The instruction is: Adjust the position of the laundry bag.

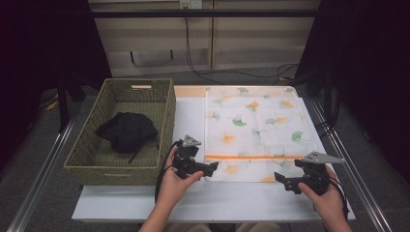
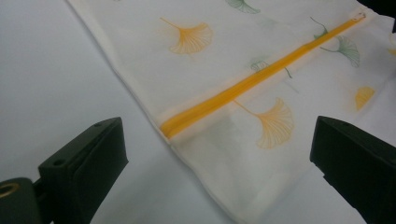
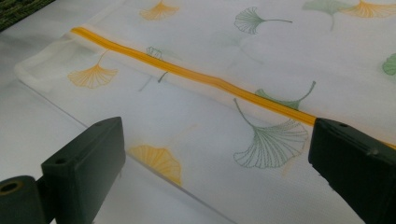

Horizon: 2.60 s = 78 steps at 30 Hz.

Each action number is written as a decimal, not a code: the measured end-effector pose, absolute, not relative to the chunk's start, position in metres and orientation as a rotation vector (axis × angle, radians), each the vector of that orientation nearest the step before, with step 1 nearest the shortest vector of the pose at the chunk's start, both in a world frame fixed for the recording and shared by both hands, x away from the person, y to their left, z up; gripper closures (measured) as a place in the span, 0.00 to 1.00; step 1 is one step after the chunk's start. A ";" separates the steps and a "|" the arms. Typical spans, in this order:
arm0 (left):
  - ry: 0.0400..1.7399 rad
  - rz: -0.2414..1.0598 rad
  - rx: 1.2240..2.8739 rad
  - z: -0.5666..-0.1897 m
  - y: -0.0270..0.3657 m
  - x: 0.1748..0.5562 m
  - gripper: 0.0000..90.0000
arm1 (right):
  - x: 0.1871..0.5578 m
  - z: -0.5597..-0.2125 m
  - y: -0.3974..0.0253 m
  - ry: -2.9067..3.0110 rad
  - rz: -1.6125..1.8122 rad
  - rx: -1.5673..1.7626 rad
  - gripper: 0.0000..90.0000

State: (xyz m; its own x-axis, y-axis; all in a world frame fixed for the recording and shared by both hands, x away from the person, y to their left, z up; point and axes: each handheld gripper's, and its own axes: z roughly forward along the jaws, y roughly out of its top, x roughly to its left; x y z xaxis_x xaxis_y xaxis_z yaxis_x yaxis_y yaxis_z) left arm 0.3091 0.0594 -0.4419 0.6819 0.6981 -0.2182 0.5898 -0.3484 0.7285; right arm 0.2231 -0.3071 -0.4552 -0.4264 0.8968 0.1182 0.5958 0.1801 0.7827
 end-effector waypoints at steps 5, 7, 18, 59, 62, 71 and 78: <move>1.036 0.181 2.031 -0.443 0.054 0.321 0.04 | 0.224 -0.456 -0.306 2.102 1.124 1.404 0.04; 1.059 0.192 2.037 -0.445 0.052 0.328 0.05 | 0.224 -0.456 -0.306 2.103 1.127 1.400 0.05; 1.101 0.242 2.014 -0.445 0.045 0.351 0.08 | 0.223 -0.456 -0.307 2.104 1.131 1.397 0.05; 1.312 0.284 1.945 -0.475 0.028 0.429 0.51 | 0.225 -0.458 -0.315 2.105 1.167 1.403 0.06; 1.310 0.277 1.950 -0.476 0.029 0.431 0.53 | 0.225 -0.458 -0.315 2.103 1.166 1.405 0.06; 1.326 0.235 1.921 -0.481 0.032 0.435 0.59 | 0.225 -0.458 -0.316 2.102 1.165 1.398 0.06; 1.332 0.224 1.929 -0.482 0.034 0.437 0.68 | 0.225 -0.458 -0.315 2.106 1.160 1.399 0.06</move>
State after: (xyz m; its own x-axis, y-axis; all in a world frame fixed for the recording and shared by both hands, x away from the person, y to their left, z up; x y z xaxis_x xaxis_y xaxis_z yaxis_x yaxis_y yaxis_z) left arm 0.4371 0.0338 -0.4823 0.4385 0.8580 -0.2675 0.7233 -0.1603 0.6716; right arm 0.2249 -0.3149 -0.4584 -0.4461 0.8840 0.1395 0.5905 0.1735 0.7882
